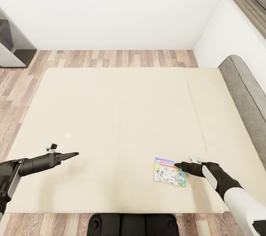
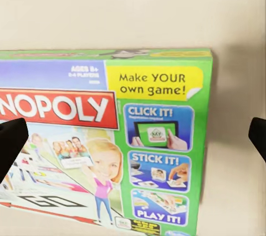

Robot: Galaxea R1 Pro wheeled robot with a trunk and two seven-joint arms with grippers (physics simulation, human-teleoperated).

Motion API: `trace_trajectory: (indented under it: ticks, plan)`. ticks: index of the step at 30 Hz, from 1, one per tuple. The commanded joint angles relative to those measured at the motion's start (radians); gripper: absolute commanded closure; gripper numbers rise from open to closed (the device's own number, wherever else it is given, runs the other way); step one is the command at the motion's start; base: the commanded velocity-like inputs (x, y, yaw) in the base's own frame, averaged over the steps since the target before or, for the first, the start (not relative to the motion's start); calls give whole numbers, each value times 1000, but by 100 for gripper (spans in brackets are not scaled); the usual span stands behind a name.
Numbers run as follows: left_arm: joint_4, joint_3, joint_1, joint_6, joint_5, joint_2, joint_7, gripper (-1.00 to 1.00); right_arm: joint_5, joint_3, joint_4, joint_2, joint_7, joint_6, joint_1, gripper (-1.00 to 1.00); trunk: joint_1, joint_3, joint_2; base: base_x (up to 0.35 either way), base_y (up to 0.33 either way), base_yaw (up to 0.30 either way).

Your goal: Put all the toys in the child's room - the three board games (two on the bed and one on the table), the two jigsaw puzzles on the table, and the tennis ball on the table - inside the toy box on the table in the child's room.

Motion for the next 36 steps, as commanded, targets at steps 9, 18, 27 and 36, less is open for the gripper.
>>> trace_trajectory:
  ticks: [9, 18, 27, 36]
  plan:
    - [0, -2, 0, 11, 0, -1, -4, -100, -4, 4, -1, -2, 1, 4, -1, -100, 0, -16, -2, 0, 0, 0]
    - [0, -3, 0, 11, 0, -2, -4, -100, -4, 4, -24, -1, 7, 5, 0, -100, 0, -31, -2, 0, 0, 0]
    - [0, -3, 0, 11, 0, -2, -4, -100, -3, 4, -36, 2, 26, 5, 0, -100, 0, -45, -2, 0, 0, 0]
    - [0, -3, 0, 11, 0, -2, -4, -100, -3, 5, -38, 1, 32, 5, 0, -100, 0, -60, -2, 0, 0, 0]
